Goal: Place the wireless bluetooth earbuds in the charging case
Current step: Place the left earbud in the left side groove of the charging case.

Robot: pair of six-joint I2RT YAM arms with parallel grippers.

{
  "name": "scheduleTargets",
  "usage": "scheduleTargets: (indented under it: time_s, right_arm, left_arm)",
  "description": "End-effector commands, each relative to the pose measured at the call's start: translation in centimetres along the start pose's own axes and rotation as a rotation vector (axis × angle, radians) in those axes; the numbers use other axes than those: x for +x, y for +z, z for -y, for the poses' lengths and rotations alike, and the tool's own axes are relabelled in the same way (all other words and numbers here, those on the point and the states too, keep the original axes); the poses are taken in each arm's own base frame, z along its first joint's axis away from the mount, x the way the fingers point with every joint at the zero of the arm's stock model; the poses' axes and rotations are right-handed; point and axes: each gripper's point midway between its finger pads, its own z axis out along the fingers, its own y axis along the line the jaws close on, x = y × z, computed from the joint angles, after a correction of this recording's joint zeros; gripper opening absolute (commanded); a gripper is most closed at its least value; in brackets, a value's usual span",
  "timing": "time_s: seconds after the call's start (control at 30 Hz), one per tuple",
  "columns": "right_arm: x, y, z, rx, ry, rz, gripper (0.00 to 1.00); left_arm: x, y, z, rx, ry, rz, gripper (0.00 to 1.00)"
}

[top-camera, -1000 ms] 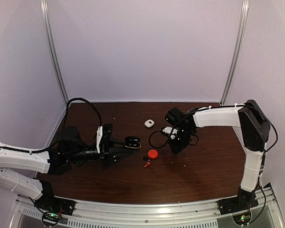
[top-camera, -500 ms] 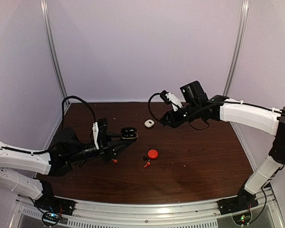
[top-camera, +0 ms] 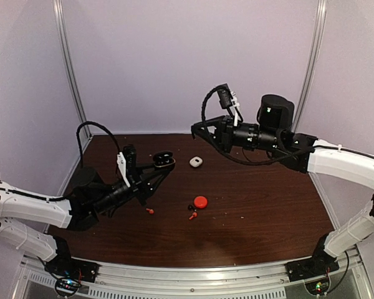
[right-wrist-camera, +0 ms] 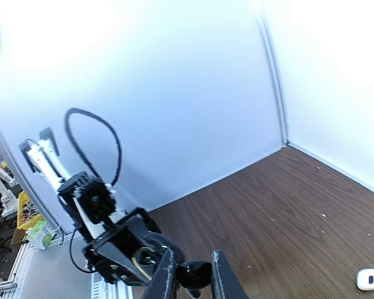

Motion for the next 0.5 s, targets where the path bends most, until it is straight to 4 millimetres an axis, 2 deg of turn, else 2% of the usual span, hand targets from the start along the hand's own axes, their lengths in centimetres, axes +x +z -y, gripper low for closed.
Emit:
scheduleTargets:
  time_s: [0.0,0.2,0.47]
  right_arm:
    - [-1.7,0.3,-5.1,-0.147,-0.022,0.105,0.12]
    - [-0.6,1.4,-8.6,-0.217,-0.082,0.118,0.13]
    - [1.3,3.4,-9.9,-0.229,-0.093,0.117,0.12]
  left_arm:
    - [-3.3,0.3,0.0,0.002,0.038,0.130,0.00]
    - [-3.5,-0.2,1.0,0.059,0.072,0.166,0.00]
    - [-3.6,-0.4,1.4,0.071,0.107,0.190,0.00]
